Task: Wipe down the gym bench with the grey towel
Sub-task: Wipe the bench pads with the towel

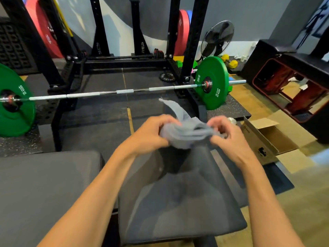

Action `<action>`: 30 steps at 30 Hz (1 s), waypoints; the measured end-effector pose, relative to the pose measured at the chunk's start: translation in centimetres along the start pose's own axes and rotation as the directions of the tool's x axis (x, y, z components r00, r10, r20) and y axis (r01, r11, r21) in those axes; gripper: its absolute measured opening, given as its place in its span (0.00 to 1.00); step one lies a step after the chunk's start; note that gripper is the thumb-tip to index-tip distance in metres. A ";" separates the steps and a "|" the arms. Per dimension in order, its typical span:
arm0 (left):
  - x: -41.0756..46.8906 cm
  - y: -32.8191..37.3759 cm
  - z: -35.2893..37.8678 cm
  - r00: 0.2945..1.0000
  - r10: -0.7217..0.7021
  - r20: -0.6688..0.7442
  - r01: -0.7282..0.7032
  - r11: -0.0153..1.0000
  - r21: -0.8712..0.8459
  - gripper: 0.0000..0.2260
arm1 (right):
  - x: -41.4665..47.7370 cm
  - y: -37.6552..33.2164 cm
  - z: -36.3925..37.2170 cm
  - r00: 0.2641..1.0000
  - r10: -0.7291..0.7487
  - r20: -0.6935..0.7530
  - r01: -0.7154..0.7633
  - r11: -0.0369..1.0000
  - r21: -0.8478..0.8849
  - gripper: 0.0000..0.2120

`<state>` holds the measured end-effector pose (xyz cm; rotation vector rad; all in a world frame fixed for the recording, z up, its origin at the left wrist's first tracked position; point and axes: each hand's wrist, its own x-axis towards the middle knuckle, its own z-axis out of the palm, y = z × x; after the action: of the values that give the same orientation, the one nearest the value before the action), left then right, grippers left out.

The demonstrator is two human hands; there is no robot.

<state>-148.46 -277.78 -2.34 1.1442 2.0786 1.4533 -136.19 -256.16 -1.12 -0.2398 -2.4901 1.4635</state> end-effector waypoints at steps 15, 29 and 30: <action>-0.1 -9.2 3.7 0.858 -0.413 -0.304 0.508 0.767 0.393 0.16 | 3.0 7.6 15.3 0.996 0.087 0.000 -0.053 0.607 -0.793 0.23; 3.4 -14.8 4.4 0.873 -0.251 -0.418 0.450 0.746 0.492 0.14 | 3.0 11.4 11.3 0.982 -0.071 -0.173 -0.117 0.488 -0.865 0.13; 3.5 -15.1 4.6 0.880 -0.226 -0.418 0.440 0.722 0.534 0.15 | 4.9 11.9 11.2 0.984 -0.085 -0.153 -0.090 0.507 -0.858 0.14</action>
<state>-153.68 -274.40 -17.28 0.6557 2.9492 0.8278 -143.93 -258.46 -16.10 -0.5102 -2.8180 0.0061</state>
